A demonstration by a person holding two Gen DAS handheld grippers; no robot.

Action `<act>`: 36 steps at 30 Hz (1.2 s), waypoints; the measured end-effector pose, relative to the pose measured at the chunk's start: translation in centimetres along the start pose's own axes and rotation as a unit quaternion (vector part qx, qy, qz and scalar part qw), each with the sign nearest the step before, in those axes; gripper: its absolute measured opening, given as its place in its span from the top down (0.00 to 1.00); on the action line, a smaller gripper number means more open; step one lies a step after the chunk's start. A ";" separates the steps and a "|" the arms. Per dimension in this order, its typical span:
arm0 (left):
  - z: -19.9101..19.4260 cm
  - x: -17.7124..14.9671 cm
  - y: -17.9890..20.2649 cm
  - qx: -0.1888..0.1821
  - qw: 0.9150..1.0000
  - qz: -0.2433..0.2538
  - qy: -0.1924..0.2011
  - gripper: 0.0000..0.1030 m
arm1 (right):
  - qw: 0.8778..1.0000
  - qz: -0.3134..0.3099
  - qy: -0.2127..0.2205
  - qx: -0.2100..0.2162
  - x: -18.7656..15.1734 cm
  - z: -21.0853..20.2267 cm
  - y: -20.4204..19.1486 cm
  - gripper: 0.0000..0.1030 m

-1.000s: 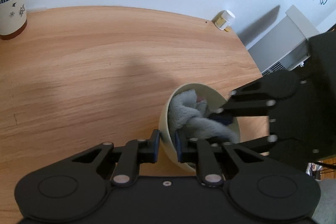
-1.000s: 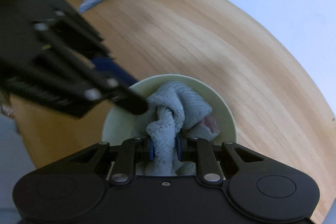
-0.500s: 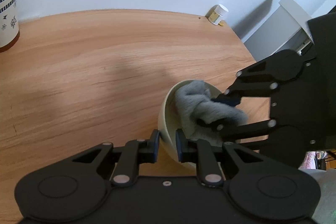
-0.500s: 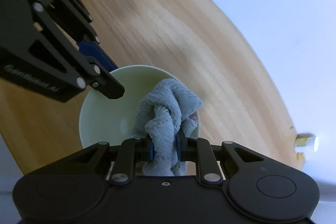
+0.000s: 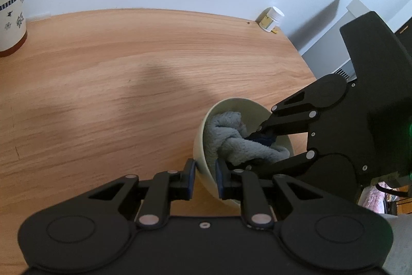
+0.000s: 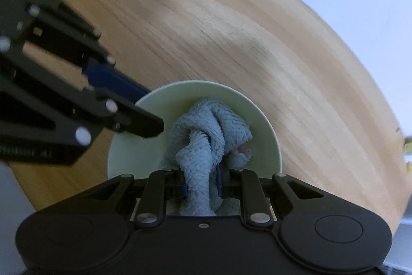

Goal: Clean bowl
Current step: 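Hold the bowl rim with the left gripper while the right gripper wipes inside with the cloth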

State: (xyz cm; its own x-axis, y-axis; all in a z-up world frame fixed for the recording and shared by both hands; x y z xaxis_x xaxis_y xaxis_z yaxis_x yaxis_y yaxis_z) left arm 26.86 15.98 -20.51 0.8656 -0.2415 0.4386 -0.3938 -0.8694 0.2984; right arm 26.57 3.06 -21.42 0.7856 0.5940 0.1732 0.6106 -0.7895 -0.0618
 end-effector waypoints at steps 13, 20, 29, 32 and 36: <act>0.1 0.3 0.2 0.010 1.000 0.003 0.001 0.85 | 0.999 0.031 -0.016 0.040 -0.7 -4.6 0.3 0.78; 0.3 0.8 0.5 0.019 1.000 0.004 0.000 0.85 | 0.996 -0.012 -0.071 0.055 -0.4 -1.1 0.0 0.79; 0.4 1.0 0.3 0.013 1.000 -0.004 -0.004 0.85 | 0.993 -0.010 -0.093 0.069 0.5 1.3 0.0 0.79; 0.4 0.8 0.3 0.008 1.000 0.002 -0.008 0.85 | 0.995 -0.006 -0.082 0.065 0.5 1.7 -0.3 0.79; 0.4 0.5 0.2 0.001 1.000 -0.002 -0.013 0.85 | 0.997 0.010 -0.061 0.049 0.5 2.1 -0.9 0.79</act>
State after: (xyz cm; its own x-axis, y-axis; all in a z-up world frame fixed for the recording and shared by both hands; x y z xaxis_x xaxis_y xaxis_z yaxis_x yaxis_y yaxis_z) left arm 27.32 15.52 -20.60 0.8748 -0.2498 0.4152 -0.3900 -0.8715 0.2974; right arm 26.64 4.42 -23.33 0.8008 0.5968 0.0509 0.5964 -0.7864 -0.1611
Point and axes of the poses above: each gripper's, at about its wrist camera, not at the fingertips, and z roughly the way its jaws point, y to its right, x to its top, the point moved 2 cm from there along z, roughly the way its jaws point, and after that the axes turned 8 degrees about x, right-handed, at the moved point
